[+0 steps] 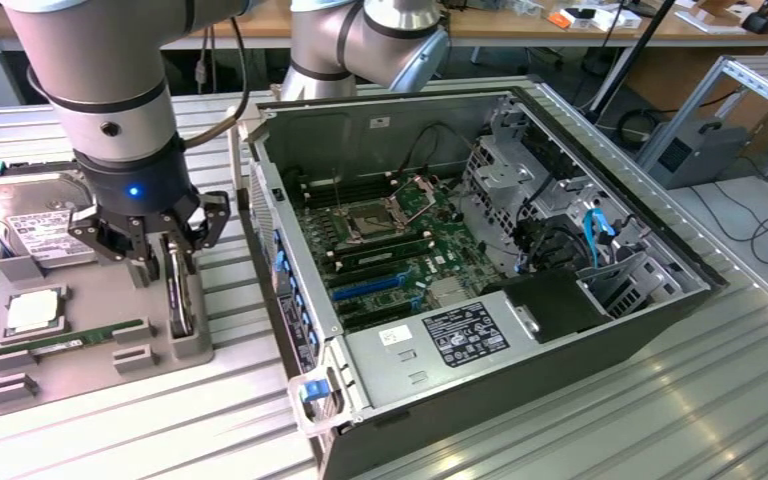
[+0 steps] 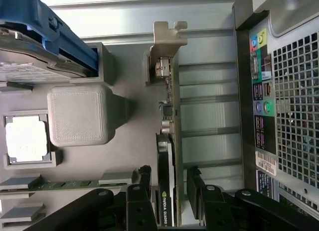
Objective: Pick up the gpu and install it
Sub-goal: 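Pick up the gpu and move the gpu toward the slot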
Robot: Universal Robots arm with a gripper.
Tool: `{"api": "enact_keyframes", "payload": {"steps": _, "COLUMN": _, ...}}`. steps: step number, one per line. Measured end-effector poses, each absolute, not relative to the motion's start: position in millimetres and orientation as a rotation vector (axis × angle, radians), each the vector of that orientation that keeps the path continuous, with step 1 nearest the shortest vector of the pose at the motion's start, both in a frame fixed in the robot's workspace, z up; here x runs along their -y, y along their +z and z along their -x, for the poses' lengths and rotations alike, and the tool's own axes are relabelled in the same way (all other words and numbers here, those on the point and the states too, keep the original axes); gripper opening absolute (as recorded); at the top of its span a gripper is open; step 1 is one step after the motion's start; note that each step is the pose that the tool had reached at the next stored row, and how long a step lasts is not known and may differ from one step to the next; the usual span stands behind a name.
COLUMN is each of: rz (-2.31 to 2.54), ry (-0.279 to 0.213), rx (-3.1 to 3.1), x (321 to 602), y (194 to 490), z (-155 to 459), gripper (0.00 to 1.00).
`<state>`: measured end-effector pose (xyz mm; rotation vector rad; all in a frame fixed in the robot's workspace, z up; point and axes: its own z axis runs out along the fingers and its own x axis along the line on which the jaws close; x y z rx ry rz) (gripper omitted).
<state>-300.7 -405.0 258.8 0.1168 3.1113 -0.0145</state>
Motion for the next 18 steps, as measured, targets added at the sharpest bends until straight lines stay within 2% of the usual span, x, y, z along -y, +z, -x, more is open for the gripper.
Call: {"api": "enact_keyframes", "payload": {"steps": 18, "rz": -0.116, "ry": -0.045, "rx": -3.11, "x": 394, "y": 245, "z": 299, "gripper": 0.42}}
